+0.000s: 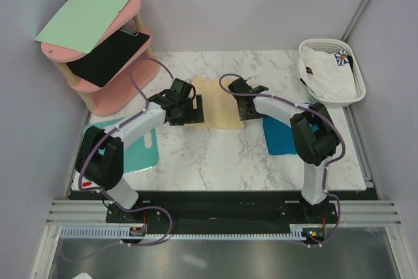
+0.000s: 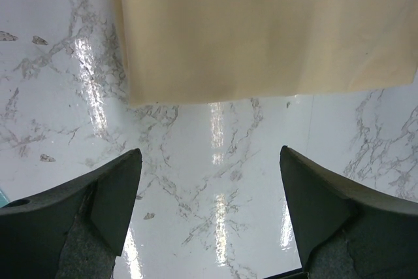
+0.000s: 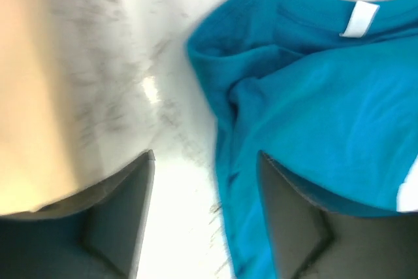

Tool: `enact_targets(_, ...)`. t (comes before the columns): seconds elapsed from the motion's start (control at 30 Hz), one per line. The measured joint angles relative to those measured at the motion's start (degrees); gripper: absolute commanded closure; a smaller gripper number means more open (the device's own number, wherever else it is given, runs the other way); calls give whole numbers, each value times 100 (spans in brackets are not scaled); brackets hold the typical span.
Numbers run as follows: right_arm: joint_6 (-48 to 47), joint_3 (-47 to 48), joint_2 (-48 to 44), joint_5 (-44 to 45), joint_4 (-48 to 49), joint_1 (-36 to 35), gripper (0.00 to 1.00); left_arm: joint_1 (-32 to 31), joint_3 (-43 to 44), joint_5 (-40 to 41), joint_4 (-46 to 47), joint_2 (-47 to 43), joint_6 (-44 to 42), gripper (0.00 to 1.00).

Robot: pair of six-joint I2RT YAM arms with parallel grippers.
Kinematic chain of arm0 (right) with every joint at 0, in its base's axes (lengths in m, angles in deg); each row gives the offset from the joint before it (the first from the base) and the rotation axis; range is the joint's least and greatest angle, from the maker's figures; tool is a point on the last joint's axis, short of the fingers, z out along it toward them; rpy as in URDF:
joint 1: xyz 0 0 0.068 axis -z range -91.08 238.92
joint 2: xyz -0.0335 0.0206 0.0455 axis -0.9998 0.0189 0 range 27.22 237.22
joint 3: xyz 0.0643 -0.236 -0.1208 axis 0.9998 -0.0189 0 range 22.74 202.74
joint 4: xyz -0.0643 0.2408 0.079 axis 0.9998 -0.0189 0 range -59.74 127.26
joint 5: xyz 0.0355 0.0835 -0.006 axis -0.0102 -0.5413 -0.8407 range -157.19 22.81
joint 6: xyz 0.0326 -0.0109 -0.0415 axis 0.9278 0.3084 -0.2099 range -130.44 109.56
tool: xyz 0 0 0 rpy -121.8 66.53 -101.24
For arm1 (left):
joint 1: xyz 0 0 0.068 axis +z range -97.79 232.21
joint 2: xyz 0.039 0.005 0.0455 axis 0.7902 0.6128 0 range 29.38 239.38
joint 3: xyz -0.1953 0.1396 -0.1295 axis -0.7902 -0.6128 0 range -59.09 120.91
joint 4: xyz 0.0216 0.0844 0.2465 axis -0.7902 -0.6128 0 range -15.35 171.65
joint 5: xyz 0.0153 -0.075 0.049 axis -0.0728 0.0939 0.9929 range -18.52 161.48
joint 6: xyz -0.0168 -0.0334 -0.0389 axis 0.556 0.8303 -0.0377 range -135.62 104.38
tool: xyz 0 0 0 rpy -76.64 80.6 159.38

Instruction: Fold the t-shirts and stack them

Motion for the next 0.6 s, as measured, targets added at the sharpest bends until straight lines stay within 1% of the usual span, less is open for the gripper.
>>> enact_targets(0.03, -4, -37, -160, -116, 74, -13, 4, 2, -7, 15, -7, -44, 0, 7)
enact_targets(0.07, -85, -109, -367, -260, 234, -17, 3, 0, -11, 35, -17, -92, -2, 7)
enact_targets(0.17, -238, -199, -953, -785, 660, 24, 3, 0, -15, 87, -17, -181, -2, 7)
enact_targets(0.23, -278, -181, -1137, -1207, 1016, 116, 3, 0, -15, 103, -17, -205, -2, 7)
enact_targets(0.37, -291, -175, -955, -2124, 1591, 457, 3, 0, -50, 120, -20, -208, -2, 7)
enact_targets(0.47, -284, -254, -605, -2900, 2028, 726, 4, 0, -96, 133, -24, -208, -2, 7)
enact_targets(0.6, -264, -256, -144, -3654, 2406, 863, 4, 0, -133, 136, -72, -208, -2, 7)
